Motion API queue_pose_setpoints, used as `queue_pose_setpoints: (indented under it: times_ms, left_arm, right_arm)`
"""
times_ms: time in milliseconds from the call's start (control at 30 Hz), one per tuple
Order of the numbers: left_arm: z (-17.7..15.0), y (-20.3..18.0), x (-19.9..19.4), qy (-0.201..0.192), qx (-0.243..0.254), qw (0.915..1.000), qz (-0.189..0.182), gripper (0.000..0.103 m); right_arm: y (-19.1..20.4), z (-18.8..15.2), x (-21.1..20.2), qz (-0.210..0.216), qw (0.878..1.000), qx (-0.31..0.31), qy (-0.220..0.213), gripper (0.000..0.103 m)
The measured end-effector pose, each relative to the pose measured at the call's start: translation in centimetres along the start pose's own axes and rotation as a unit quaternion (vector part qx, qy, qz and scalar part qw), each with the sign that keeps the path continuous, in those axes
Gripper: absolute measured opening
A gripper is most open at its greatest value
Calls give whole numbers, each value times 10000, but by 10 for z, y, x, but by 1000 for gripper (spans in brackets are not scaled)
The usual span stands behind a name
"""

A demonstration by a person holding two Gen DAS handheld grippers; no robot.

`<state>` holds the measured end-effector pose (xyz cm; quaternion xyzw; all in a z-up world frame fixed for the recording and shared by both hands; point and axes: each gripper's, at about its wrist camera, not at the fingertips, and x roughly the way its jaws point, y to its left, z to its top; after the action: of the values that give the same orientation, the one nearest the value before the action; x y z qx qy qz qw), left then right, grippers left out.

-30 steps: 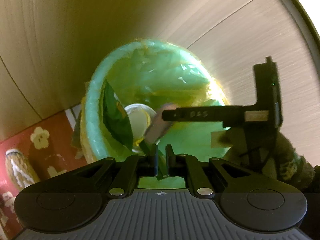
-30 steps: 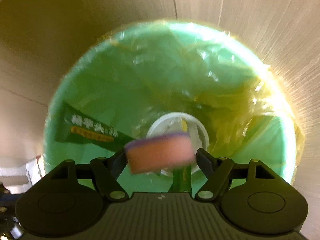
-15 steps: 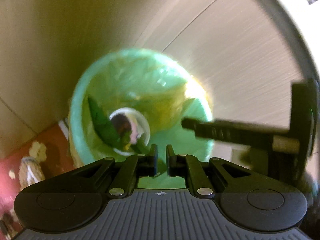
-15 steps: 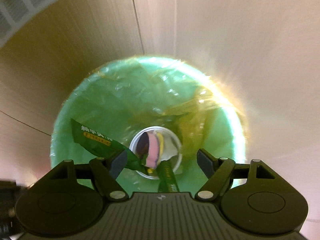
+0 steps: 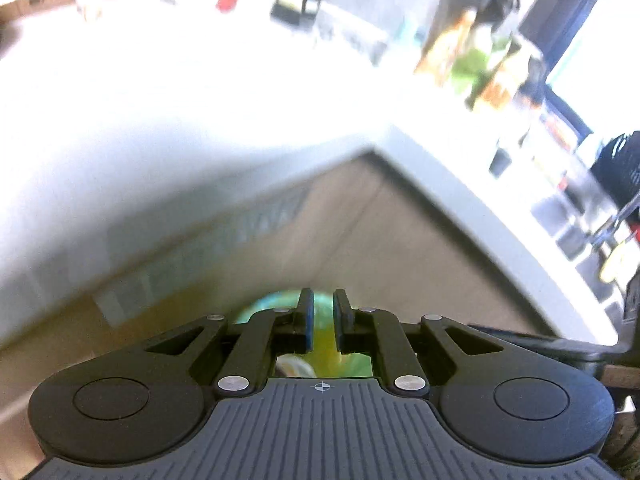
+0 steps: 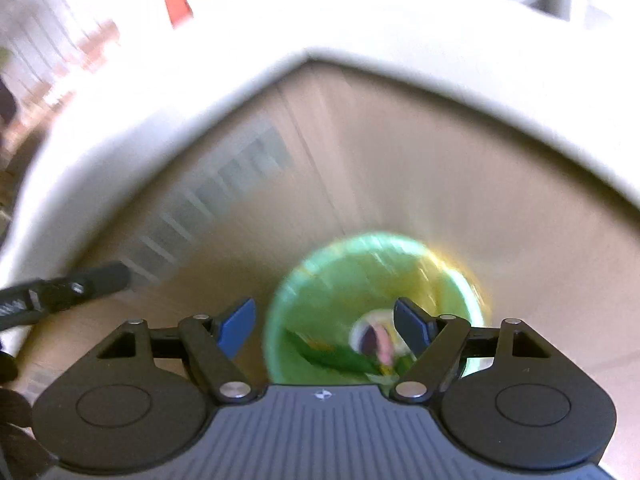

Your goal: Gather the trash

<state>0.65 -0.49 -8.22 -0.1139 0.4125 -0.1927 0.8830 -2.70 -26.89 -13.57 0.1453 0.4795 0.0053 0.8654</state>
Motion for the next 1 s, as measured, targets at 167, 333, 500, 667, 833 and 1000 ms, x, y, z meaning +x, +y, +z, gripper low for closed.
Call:
queue_pose_setpoints:
  times_ms: [167, 333, 500, 667, 833, 1000]
  left_arm:
    - [52, 16, -30, -604, -82, 9981, -12, 12]
    - [96, 45, -57, -1194, -168, 9927, -9, 12]
    - [130, 80, -63, -1392, -193, 9901, -47, 12]
    - [157, 115, -62, -1321, -325, 9906, -142, 13]
    - [170, 127, -60, -1132, -106, 9928, -373, 13]
    - [178, 129, -59, -1088, 121, 9929, -458, 13]
  right_arm:
    - [52, 44, -52, 306, 9954, -304, -859, 77]
    - [105, 85, -70, 329, 9868, -685, -1429, 78]
    - [178, 142, -73, 455, 9699, -1311, -1999, 78]
    - [273, 231, -45, 672, 9534, -1916, -2233, 81]
    - [330, 323, 39, 353, 9723, -1556, -1709, 81]
    - [341, 367, 111, -623, 9739, -1602, -1479, 81]
